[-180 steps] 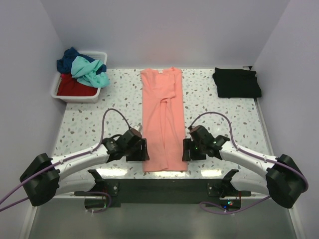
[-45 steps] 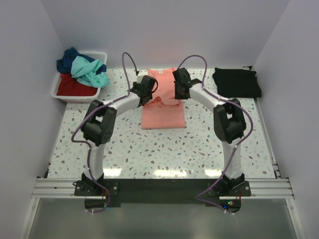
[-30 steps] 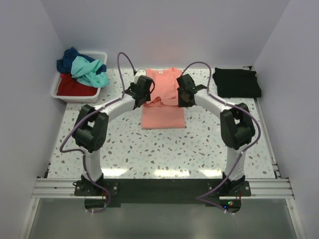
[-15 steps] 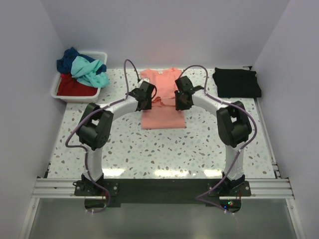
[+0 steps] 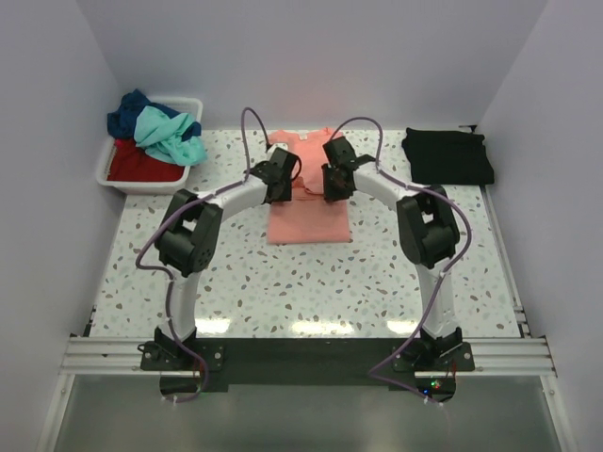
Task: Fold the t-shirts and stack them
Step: Fold the tshirt
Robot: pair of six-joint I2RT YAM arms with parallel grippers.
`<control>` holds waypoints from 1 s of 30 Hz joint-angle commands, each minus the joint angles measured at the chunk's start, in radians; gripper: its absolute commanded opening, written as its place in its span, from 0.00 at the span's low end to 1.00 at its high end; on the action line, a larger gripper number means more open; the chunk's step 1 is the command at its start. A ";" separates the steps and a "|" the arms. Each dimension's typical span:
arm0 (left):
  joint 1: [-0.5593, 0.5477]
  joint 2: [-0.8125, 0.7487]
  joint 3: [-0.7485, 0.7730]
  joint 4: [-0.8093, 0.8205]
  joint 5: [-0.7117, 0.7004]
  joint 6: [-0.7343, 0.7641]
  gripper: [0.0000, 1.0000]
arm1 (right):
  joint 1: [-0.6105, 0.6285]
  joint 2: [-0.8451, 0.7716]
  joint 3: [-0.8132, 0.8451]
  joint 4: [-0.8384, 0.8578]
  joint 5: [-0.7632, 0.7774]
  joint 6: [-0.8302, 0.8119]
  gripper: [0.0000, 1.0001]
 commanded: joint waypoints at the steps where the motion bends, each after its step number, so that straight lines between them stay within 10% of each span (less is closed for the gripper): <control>1: 0.004 0.057 0.113 0.010 -0.047 0.033 0.48 | 0.002 0.038 0.104 -0.020 0.038 -0.024 0.28; 20: 0.018 0.120 0.240 0.241 -0.294 0.053 0.49 | -0.023 0.159 0.405 0.015 0.228 -0.089 0.25; 30: 0.025 0.036 0.228 0.140 -0.276 0.097 0.50 | -0.043 0.001 0.295 -0.041 0.250 -0.074 0.31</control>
